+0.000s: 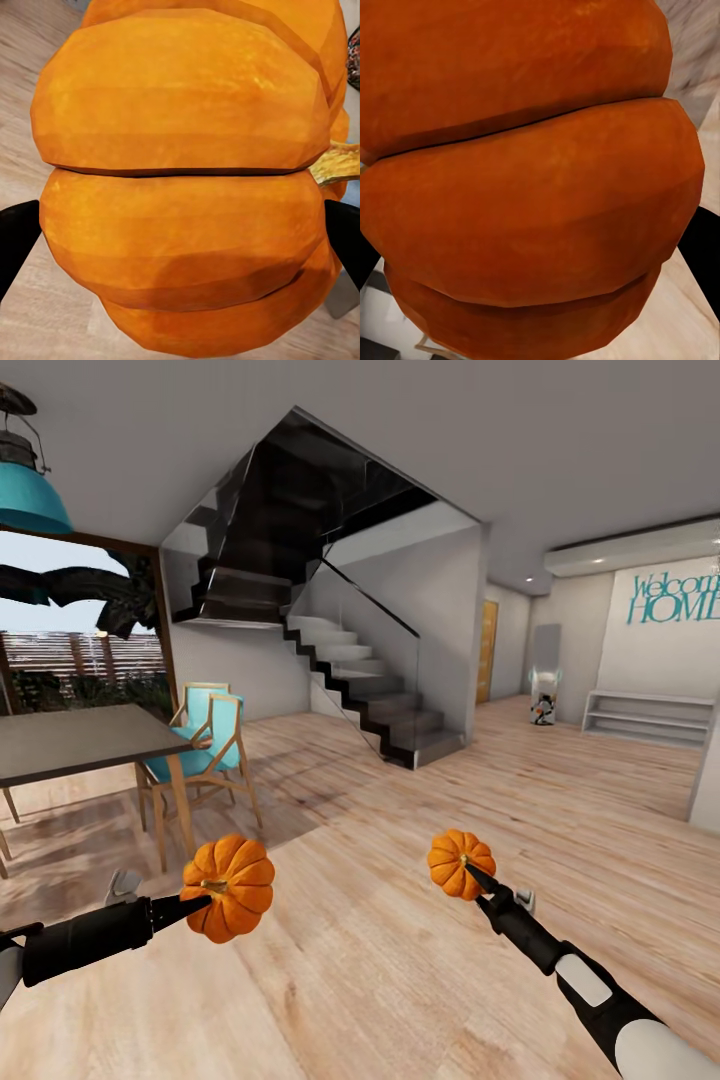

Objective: Place each of the two pumpkins and all three candles from the living room inside a cabinet in the living room (use any cabinet), then make sure every cabinet is closed, and position the cauldron so it is next to a table in the living room.

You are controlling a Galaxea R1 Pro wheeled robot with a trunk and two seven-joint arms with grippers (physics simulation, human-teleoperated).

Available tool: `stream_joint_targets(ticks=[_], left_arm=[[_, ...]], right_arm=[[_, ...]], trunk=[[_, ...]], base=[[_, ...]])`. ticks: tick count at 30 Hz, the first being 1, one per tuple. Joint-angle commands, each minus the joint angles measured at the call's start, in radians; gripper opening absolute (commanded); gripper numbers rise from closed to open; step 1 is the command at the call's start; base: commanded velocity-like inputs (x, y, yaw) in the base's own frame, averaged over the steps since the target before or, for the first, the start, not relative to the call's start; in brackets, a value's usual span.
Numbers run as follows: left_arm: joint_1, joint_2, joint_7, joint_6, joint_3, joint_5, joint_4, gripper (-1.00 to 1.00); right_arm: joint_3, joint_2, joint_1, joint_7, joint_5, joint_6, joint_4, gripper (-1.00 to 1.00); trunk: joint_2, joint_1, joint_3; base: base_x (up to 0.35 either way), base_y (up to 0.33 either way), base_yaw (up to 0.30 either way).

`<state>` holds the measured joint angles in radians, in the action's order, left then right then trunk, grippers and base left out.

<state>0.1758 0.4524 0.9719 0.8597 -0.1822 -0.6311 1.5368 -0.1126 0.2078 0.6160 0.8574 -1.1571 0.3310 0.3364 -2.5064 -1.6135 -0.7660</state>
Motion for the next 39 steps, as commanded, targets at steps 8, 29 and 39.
stream_joint_targets(ticks=[8, 29, 39], left_arm=[[0.001, 0.000, -0.001, 0.004, 0.000, -0.001, 0.000, -1.00], [0.001, 0.000, -0.001, 0.004, 0.000, -0.001, 0.000, -1.00], [0.001, 0.000, -0.001, 0.004, 0.000, -0.001, 0.000, -1.00]], right_arm=[[-0.005, 0.001, 0.001, 0.001, 0.000, 0.006, -0.001, -1.00], [-0.003, 0.003, 0.001, 0.002, 0.044, -0.001, -0.001, -1.00], [-0.003, 0.001, 0.001, 0.000, 0.045, -0.007, -0.002, -1.00]], trunk=[[0.001, 0.004, 0.017], [0.006, 0.013, 0.077], [0.072, 0.050, 0.100]], base=[[0.000, 0.000, 0.000], [0.000, 0.000, 0.000], [0.000, 0.000, 0.000]])
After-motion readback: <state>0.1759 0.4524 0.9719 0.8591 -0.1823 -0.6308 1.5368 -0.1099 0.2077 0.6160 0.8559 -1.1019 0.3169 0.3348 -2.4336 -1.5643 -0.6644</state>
